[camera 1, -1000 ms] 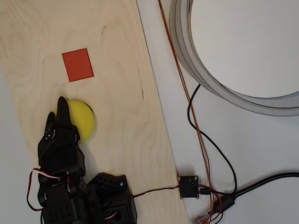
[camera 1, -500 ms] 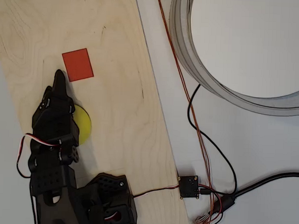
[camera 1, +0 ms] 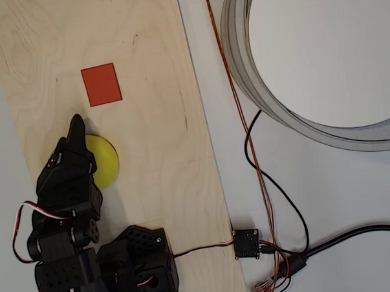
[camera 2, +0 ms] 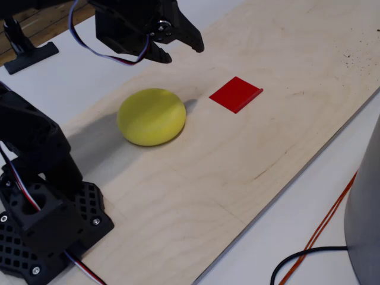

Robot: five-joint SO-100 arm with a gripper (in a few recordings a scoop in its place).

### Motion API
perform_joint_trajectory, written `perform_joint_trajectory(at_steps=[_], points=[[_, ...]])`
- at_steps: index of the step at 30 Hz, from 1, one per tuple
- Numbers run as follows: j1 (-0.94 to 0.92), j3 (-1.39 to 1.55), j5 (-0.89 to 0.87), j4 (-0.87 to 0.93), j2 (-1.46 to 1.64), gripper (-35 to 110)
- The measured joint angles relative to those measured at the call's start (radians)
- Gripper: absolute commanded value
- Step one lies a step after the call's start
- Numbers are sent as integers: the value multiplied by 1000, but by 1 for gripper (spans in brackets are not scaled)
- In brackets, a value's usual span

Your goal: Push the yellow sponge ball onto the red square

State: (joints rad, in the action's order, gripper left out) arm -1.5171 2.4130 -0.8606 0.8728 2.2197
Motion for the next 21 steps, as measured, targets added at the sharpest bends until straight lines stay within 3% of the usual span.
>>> perform_joint_trajectory(at_steps=[21], points=[[81,351,-41,66,423,19]])
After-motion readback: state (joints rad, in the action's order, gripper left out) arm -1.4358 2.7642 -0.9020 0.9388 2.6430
